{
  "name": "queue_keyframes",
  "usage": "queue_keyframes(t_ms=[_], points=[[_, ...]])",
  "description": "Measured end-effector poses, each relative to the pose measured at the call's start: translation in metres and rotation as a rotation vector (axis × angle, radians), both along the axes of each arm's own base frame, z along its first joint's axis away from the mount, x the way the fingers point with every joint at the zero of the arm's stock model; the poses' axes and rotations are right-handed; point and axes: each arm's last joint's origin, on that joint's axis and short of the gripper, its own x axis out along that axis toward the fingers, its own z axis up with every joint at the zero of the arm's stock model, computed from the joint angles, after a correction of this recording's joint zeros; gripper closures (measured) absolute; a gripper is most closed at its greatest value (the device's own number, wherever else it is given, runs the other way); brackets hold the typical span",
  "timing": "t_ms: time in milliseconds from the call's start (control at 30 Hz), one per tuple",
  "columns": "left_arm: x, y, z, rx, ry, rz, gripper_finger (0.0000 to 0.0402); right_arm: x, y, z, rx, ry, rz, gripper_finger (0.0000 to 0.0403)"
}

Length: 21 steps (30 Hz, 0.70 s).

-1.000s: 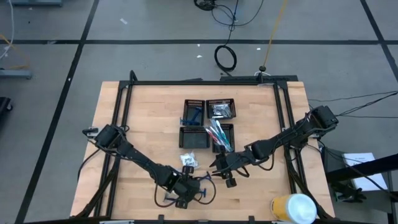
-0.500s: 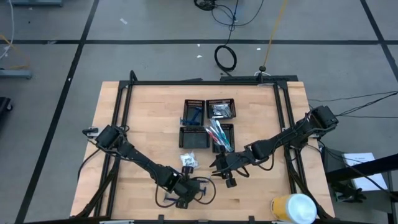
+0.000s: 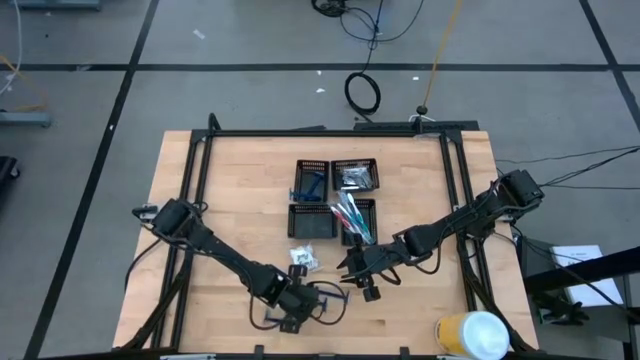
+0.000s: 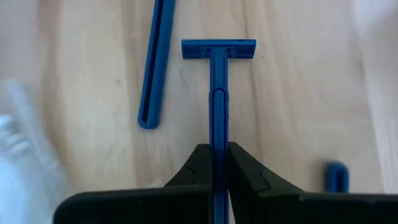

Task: Pick & Place Travel size toiletries
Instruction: Put the blue razor into the top left black bin

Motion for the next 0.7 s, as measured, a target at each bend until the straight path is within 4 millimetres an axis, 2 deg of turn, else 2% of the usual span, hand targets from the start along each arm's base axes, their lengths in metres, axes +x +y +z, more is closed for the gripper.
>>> queue_keyframes(t_ms=[233, 467, 600, 700], points=[[-0.006, 0.004, 0.059, 0.043, -0.218, -0.034, 0.0392, -0.002, -0.001, 0.007, 0.0, -0.014, -0.001, 0.0238], [-0.022, 0.021, 0.126, 0.214, -0.47, -0.047, 0.0392, -0.019, -0.008, 0.048, 0.028, -0.129, 0.008, 0.0238], [-0.022, 0.04, 0.146, 0.303, -0.533, -0.038, 0.0392, -0.031, -0.01, 0.072, 0.02, -0.221, 0.04, 0.0238], [-0.013, 0.062, 0.145, 0.338, -0.548, -0.01, 0.0392, -0.037, -0.01, 0.082, 0.0, -0.26, 0.063, 0.0238]])
